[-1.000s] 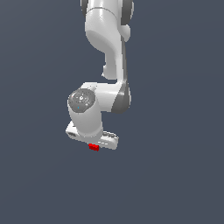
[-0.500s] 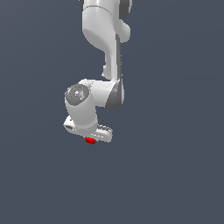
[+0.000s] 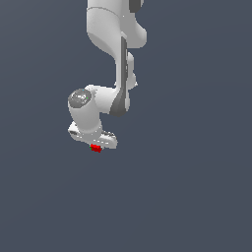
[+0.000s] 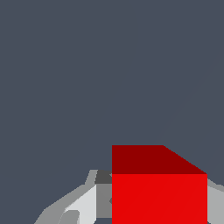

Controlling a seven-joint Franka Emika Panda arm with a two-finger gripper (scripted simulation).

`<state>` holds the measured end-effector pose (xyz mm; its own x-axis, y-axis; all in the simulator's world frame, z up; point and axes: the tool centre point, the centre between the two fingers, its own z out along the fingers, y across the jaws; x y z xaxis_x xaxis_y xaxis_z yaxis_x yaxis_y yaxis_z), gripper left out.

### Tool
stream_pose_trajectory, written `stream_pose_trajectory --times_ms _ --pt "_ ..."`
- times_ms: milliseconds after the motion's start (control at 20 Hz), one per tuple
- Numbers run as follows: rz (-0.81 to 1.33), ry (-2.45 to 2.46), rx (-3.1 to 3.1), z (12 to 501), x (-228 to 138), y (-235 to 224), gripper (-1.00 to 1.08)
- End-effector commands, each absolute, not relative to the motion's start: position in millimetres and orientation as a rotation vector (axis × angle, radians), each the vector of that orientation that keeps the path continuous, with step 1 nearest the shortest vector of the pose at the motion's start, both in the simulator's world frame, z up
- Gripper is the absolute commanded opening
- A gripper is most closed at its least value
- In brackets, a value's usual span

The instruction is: Stack the red cube on top of the green cube.

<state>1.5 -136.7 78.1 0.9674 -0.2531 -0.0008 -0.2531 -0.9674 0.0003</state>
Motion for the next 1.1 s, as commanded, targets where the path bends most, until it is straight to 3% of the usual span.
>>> stream_pose_trajectory --times_ms 0,600,650,1050 --pt "0.000 -0.400 3.116 73.2 -11.8 -145.2 -1.00" --pt "0.000 -0.400 3.116 60.4 -42.2 -166.4 -1.00" --pt "0.000 -0.400 3.116 60.4 -42.2 -166.4 1.00" --pt "0.000 -0.400 3.116 60.4 -42.2 -166.4 1.00"
